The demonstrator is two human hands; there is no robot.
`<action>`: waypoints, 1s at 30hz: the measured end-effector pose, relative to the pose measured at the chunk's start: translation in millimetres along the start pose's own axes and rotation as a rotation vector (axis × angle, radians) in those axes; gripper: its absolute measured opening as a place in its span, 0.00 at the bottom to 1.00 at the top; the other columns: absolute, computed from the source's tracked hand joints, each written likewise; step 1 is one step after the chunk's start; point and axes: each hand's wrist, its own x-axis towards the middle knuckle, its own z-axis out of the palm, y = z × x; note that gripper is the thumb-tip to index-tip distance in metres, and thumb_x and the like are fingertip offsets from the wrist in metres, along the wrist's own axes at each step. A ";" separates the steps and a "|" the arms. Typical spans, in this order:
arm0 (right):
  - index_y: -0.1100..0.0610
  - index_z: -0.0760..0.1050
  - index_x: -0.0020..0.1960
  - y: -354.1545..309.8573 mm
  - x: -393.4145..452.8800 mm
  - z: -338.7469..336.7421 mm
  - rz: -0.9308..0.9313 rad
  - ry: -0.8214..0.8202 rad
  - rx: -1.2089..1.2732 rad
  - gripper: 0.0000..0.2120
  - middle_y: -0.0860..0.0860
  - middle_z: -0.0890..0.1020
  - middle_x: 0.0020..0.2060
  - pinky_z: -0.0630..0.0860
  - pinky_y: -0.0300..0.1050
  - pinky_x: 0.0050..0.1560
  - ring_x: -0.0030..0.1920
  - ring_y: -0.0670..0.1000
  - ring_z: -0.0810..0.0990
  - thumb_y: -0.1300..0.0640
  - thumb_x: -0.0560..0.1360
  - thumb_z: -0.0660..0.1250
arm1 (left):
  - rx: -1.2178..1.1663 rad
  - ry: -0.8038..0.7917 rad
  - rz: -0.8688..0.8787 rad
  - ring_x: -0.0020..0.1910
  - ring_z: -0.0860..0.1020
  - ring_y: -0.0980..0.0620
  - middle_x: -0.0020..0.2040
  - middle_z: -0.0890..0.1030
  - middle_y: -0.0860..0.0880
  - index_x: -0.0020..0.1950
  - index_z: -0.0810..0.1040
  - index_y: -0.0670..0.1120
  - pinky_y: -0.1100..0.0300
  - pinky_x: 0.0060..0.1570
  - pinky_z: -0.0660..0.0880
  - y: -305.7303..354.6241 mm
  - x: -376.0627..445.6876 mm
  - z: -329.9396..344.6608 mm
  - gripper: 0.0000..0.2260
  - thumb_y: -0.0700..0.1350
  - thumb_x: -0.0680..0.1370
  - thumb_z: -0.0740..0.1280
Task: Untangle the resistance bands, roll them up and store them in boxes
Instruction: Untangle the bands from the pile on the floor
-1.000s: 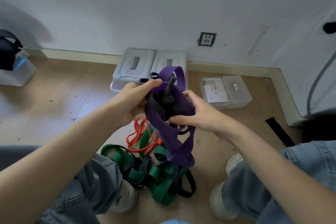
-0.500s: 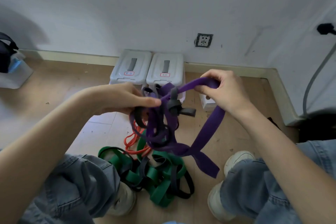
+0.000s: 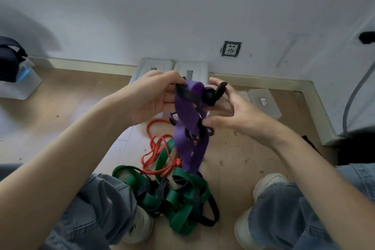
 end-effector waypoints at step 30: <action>0.65 0.72 0.48 -23.0 10.3 -13.1 0.053 0.523 0.959 0.06 0.58 0.79 0.35 0.81 0.44 0.36 0.34 0.52 0.79 0.71 0.77 0.57 | 0.405 -0.026 0.040 0.49 0.82 0.45 0.47 0.84 0.44 0.51 0.78 0.43 0.54 0.54 0.78 -80.0 16.0 -11.6 0.08 0.39 0.73 0.69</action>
